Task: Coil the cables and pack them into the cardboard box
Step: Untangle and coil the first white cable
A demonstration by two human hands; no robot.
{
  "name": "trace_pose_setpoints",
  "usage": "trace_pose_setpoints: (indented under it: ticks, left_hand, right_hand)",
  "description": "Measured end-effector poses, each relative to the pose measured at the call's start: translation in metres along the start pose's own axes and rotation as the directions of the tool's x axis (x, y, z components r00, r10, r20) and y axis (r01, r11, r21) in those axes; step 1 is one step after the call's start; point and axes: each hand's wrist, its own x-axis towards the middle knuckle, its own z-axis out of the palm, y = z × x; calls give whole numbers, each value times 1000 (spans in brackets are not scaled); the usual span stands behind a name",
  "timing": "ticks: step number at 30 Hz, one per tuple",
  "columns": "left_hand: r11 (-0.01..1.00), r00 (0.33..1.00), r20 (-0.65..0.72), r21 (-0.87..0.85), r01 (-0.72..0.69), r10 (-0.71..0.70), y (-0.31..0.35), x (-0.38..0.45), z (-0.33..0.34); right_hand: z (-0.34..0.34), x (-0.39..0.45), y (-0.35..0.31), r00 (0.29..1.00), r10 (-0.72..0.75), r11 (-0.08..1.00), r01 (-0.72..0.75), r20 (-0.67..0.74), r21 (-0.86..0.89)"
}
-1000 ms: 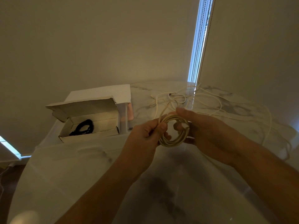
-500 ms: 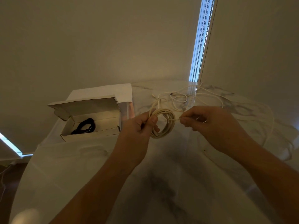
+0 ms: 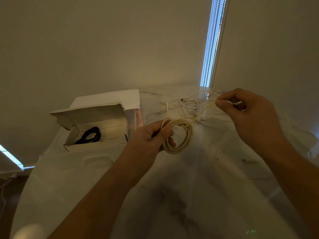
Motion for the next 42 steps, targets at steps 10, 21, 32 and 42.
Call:
trace_pose_setpoints:
  ticks: [10, 21, 32, 42]
  left_hand:
    - [994, 994, 86, -81, 72, -65, 6, -1, 0]
    - [977, 987, 149, -198, 84, -55, 12, -4, -3]
    - [797, 999, -9, -604, 19, -31, 16, -2, 4]
    - [742, 996, 56, -664, 94, -76, 12, -2, 13]
  right_hand:
    - [-10, 13, 19, 996, 48, 999, -49, -72, -18]
    - [-13, 13, 20, 992, 84, 994, -90, -98, -54]
    - [15, -14, 1, 950, 64, 987, -15, 305, -159]
    - [19, -19, -22, 837, 194, 758, -460, 512, 463]
